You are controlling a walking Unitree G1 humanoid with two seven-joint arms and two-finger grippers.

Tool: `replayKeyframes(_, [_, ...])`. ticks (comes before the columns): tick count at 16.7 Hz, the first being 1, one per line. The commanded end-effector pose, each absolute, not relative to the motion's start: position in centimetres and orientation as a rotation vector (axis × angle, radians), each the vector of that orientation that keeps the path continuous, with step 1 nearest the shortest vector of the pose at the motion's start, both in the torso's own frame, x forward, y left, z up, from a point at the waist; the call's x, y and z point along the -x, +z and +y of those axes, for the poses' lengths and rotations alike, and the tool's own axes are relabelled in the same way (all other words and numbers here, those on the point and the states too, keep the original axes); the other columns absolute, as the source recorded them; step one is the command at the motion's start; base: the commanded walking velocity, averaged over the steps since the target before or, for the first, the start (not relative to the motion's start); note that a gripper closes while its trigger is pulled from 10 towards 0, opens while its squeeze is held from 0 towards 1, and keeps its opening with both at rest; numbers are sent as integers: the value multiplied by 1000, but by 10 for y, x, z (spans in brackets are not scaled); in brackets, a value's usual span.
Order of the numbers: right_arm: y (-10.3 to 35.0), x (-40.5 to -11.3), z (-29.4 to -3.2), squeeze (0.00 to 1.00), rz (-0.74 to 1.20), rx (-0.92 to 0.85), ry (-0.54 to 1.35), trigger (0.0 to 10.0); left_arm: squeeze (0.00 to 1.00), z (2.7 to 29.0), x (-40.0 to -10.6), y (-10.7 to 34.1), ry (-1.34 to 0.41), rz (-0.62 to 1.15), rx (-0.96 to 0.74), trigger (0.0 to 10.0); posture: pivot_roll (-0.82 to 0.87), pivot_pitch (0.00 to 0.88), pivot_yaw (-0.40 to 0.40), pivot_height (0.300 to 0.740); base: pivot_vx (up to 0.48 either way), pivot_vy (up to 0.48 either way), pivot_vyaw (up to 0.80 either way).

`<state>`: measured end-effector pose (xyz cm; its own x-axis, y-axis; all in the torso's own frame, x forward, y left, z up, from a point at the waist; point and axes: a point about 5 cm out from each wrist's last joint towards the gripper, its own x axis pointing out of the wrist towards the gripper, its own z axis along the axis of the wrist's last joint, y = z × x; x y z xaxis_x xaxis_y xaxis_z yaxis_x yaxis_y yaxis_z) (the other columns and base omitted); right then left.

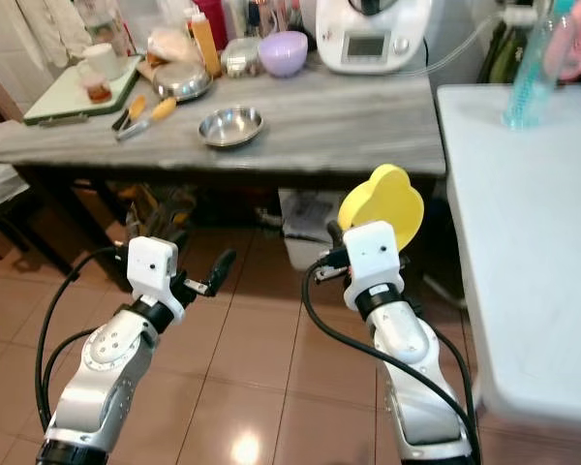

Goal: Setting the table

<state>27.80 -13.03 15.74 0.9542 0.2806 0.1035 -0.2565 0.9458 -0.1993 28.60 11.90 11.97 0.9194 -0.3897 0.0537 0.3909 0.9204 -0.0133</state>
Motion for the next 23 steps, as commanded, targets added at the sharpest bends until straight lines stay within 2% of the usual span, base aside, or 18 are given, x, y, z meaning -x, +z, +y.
replayKeyframes(1, [162,-277,-119,0,-161,176,307,10000,0,128,-287,120,-381,-50,5,10000,-66,61,102,740,480,0,725])
replayKeyframes(9, [162,-278,-119,0,-161,172,307,10000,0,126,-283,117,-383,-41,6,10000,-62,66,97,740,480,0,475])
replayKeyframes(23, [166,-281,-121,0,-173,183,291,10000,0,120,-285,118,-415,-43,10,10000,-71,61,103,740,480,0,0])
